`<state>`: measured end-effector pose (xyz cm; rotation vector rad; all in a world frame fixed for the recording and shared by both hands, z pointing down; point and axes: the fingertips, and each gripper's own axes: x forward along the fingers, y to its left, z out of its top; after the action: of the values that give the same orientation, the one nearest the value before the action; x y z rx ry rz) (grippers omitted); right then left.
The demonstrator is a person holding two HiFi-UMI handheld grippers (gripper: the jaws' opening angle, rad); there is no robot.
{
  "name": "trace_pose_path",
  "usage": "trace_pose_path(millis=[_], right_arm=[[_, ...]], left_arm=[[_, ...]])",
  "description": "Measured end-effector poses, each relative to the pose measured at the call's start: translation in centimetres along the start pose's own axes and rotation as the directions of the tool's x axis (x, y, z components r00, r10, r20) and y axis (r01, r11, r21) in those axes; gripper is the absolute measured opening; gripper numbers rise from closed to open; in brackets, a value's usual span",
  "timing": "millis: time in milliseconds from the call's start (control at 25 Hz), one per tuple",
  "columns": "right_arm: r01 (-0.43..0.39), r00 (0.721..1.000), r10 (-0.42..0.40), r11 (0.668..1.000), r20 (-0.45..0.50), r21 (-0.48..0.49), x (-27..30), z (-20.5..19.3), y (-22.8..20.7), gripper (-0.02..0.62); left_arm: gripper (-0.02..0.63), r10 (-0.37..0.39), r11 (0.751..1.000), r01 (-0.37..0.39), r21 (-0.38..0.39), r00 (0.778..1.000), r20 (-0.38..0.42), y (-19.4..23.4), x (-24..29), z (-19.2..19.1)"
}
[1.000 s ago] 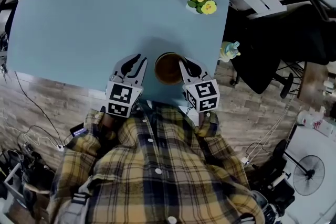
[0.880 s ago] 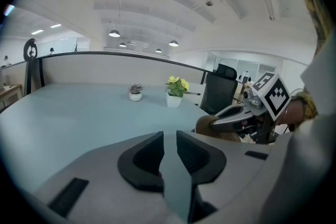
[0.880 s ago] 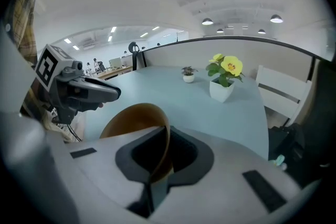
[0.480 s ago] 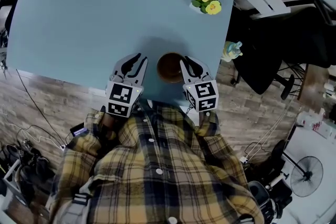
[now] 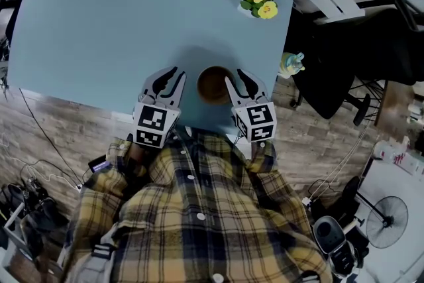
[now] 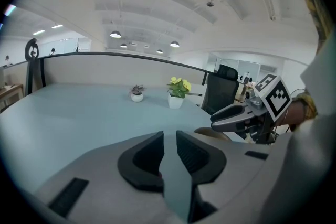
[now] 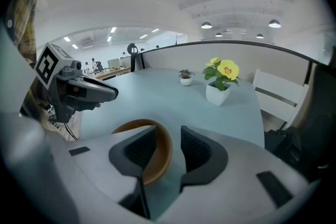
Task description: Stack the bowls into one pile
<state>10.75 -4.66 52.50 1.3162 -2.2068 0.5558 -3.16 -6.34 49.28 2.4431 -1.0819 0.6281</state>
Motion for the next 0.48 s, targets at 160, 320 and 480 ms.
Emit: trace_pose_path(millis=[160, 320, 480], right_arm=[[0.024, 0.999, -0.024, 1.000, 0.037, 0.005, -0.7, 1.3, -0.5, 0.149], [0.036, 0.994, -0.039, 0.999, 0.102, 0.025, -1.8, 3.5, -1.1, 0.152], [0.056, 0.983, -0.059, 0.998, 0.173, 0.022, -3.6, 5.9, -1.3, 0.152]], left_arm=[[0.067, 0.003, 1.000, -0.003, 0.006, 1.000, 0.016, 0.1, -0.2, 0.6], [0.067, 0.002, 1.000, -0.003, 0.021, 0.999, 0.046, 0.0, -0.6, 1.9], [0.069, 0.003, 0.999, -0.008, 0.042, 0.995, 0.099, -0.1, -1.2, 3.8]])
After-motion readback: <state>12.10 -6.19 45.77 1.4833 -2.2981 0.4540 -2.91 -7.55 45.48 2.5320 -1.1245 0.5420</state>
